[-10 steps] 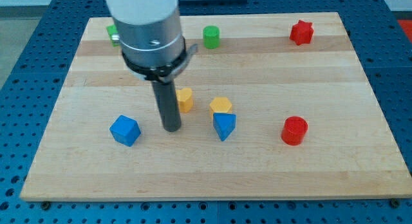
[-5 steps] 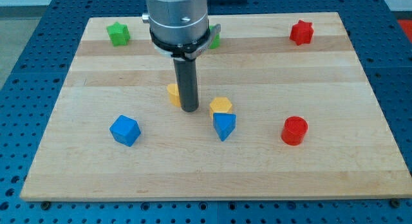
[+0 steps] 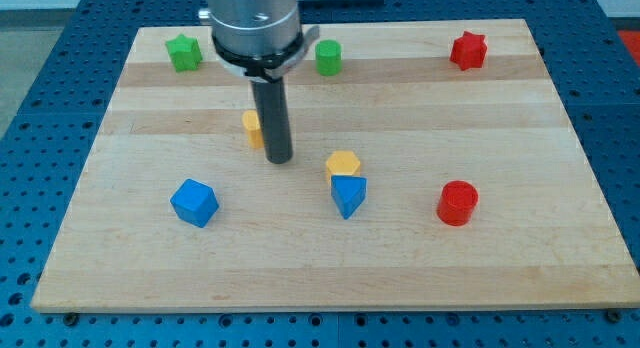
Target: Move the yellow heart to the center left
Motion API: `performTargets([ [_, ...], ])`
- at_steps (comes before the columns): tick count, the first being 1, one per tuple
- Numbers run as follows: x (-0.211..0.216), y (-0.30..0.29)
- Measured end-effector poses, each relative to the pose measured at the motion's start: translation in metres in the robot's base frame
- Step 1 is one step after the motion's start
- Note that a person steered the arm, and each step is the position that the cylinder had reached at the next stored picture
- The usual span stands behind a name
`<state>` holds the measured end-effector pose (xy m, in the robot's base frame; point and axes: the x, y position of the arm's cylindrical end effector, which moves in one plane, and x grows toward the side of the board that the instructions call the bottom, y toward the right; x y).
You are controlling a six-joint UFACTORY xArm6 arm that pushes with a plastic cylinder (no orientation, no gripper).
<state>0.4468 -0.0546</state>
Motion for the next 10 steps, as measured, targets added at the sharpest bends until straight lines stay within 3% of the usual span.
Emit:
performTargets([
  [2,-0.047,0.004],
  [7,-0.048,-0.087],
  [8,-0.047,-0.071],
  [10,0.003,-0.054],
])
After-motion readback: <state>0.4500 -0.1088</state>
